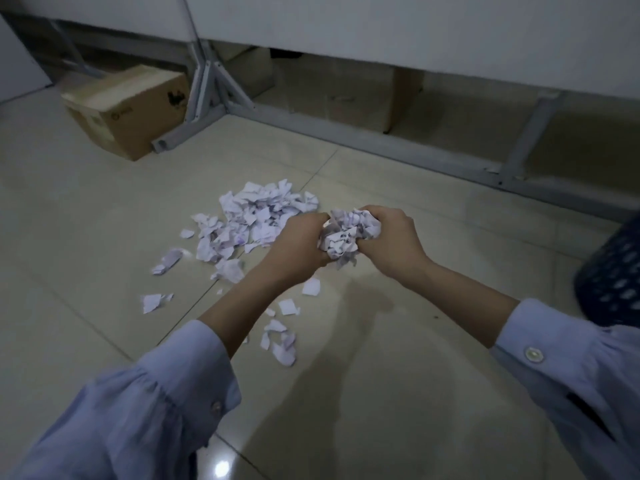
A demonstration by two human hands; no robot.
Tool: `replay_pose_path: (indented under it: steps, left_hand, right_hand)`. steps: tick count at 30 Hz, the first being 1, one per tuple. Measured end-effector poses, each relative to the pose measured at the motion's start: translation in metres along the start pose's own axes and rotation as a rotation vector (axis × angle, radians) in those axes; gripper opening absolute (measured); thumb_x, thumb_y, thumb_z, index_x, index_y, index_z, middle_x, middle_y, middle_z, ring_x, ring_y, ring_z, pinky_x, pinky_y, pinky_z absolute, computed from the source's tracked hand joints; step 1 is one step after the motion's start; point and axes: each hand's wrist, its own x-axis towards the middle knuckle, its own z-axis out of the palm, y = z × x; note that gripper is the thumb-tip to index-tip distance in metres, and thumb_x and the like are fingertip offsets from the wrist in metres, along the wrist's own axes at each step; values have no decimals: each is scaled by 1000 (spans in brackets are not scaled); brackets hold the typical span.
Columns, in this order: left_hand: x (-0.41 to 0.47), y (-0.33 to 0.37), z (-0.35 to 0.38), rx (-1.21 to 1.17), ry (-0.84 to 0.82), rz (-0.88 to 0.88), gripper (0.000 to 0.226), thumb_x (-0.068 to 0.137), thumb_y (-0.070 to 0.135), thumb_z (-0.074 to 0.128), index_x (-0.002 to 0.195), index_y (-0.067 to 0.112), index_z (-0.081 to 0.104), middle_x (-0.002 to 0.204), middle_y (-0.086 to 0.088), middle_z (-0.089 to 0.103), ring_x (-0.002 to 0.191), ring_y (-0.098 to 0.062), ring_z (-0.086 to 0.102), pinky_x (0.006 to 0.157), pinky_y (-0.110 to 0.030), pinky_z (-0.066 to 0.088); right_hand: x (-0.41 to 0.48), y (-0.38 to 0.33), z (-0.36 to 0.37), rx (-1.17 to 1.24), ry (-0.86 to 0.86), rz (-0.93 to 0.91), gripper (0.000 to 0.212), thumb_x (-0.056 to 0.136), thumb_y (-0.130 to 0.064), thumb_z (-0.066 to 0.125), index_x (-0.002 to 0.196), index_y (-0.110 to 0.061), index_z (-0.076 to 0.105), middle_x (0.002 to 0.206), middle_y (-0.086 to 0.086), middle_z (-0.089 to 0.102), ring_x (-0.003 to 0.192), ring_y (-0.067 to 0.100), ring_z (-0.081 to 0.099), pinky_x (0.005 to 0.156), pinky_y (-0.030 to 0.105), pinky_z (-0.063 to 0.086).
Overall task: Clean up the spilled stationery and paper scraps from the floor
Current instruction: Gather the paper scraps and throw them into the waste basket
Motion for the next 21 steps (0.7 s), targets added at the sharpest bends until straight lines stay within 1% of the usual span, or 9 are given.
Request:
replay_pose_path:
  steps: [2, 5, 6, 8, 11, 14, 17, 19, 21]
  left_hand:
    - [17, 26, -2, 17, -9, 44, 23, 72, 13, 74, 86, 2, 60, 93, -17, 65, 88, -31, 60, 69, -31, 41]
    - [42, 70, -5, 3, 6, 144, 20, 72, 13, 73, 83, 3, 61, 91, -17, 67, 86, -31, 62, 67, -29, 39]
    - [50, 86, -7, -5, 12, 186, 19, 73, 14, 73, 84, 3, 62, 90, -16, 68, 84, -30, 63, 65, -25, 39]
    - [64, 120, -6, -59, -2, 262, 18, 77, 15, 72, 87, 3, 64, 89, -13, 69, 79, -25, 67, 63, -25, 48]
    - [82, 178, -1, -172, -44, 377, 21, 79, 16, 73, 92, 1, 66, 89, -11, 69, 70, -21, 69, 57, -28, 56]
    - [95, 234, 6, -169, -27, 493, 24, 79, 20, 73, 90, 0, 65, 90, -13, 69, 73, -24, 69, 63, -31, 55]
    - [102, 294, 16, -187, -22, 624, 22, 81, 22, 68, 89, 2, 64, 89, -12, 68, 79, -24, 66, 65, -24, 46]
    - [105, 327, 24, -168, -10, 691, 19, 83, 23, 67, 88, 6, 61, 92, -13, 66, 83, -22, 62, 66, -27, 41]
    - [110, 356, 36, -123, 12, 769, 20, 83, 28, 66, 85, 14, 53, 94, -12, 63, 86, -22, 57, 63, -25, 28]
  right_hand:
    - [2, -1, -31, -1, 46, 27, 5, 71, -2, 67, 75, -4, 67, 64, 0, 60, 59, 8, 48, 56, 23, 38]
    - [5, 1, -78, 21, 152, 84, 2, 73, -5, 65, 74, -6, 68, 67, 5, 65, 64, 13, 57, 60, 27, 47]
    - [5, 2, -95, 33, 182, 104, 3, 73, -6, 65, 75, -5, 68, 69, 8, 68, 66, 15, 60, 61, 32, 51]
    - [4, 5, -131, 62, 233, 133, 5, 73, -4, 66, 76, -2, 68, 73, 14, 70, 66, 17, 60, 61, 41, 56]
    - [-9, 6, -192, 74, 312, 170, 2, 77, 0, 66, 77, 0, 68, 69, 8, 64, 61, 10, 56, 53, 28, 51]
    - [-29, 3, -248, 74, 394, 180, 4, 80, -2, 65, 77, -3, 64, 63, 4, 57, 53, 2, 52, 50, 21, 47]
    - [-54, 6, -300, 49, 510, 210, 7, 82, -4, 66, 83, 3, 66, 69, 7, 61, 53, 2, 54, 50, 18, 47]
    - [-68, 11, -326, 18, 573, 241, 19, 83, -6, 66, 93, 10, 65, 79, 13, 65, 59, 6, 54, 51, 16, 46]
    - [-82, 16, -346, -11, 630, 255, 22, 85, -7, 64, 96, 12, 64, 78, 13, 66, 55, 1, 53, 49, 12, 44]
